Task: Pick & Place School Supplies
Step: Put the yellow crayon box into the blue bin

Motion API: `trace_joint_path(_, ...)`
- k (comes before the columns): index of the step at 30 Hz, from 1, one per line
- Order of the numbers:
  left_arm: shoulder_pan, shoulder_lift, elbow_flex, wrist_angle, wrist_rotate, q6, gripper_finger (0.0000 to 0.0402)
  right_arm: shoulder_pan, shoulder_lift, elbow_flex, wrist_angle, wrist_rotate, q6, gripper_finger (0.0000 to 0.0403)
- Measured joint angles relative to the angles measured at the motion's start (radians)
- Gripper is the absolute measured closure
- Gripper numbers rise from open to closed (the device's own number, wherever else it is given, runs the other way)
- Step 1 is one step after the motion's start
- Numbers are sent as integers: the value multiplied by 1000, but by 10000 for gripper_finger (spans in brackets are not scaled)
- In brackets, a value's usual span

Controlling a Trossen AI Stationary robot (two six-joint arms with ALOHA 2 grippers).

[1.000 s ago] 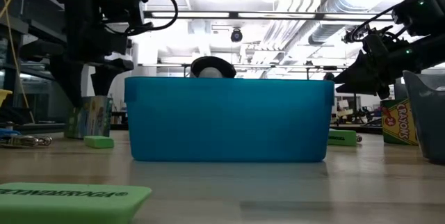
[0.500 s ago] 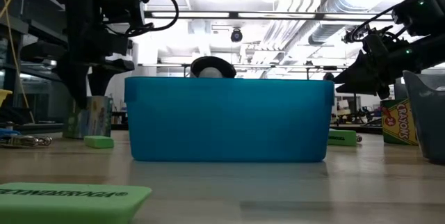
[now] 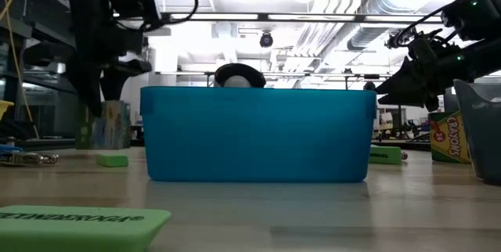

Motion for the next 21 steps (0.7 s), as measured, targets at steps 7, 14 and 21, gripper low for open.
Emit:
trace_joint_path(7, -70, -91, 48, 10, -41, 5, 300, 0, 0, 0, 0, 0, 0, 206)
trace_joint_path(14, -171, -104, 150, 15, -98, -15, 301, 0, 0, 0, 0, 0, 0, 206)
trace_joint_path(21, -262, -65, 193, 120, -161, 4, 301, 0, 0, 0, 0, 0, 0, 206)
